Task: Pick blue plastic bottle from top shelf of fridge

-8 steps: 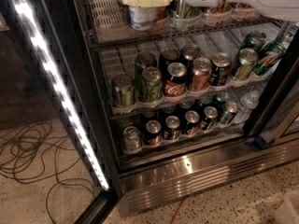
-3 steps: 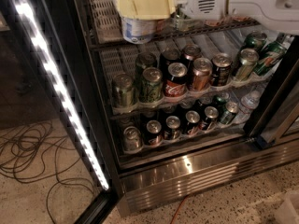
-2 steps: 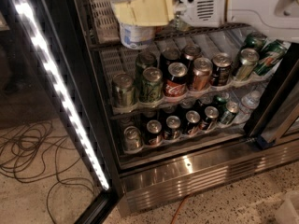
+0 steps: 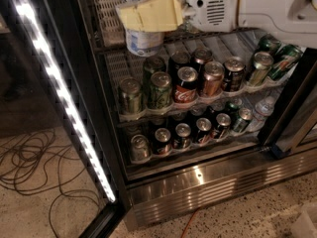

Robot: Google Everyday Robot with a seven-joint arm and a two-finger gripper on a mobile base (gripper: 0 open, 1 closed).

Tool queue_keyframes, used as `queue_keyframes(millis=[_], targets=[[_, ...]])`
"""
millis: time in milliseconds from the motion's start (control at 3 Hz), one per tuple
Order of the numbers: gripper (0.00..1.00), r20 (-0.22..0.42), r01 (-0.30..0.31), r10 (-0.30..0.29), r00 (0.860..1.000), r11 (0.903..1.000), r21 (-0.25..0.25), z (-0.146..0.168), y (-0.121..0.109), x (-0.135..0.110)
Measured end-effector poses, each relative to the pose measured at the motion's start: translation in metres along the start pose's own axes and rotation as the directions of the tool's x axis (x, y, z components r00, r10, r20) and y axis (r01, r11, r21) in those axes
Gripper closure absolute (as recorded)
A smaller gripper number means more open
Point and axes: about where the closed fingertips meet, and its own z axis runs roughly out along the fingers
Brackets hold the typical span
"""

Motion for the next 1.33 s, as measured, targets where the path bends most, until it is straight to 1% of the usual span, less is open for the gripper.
queue_keyframes(millis=[1000, 1333], targets=[[1.00, -0.001, -0.001, 0.001, 1.000, 1.0000, -0.001, 0.001, 0.003, 0.011], [1.00, -0.062, -0.022, 0.024, 0.998, 0.9994, 0.028, -0.026, 0.011, 0.031]])
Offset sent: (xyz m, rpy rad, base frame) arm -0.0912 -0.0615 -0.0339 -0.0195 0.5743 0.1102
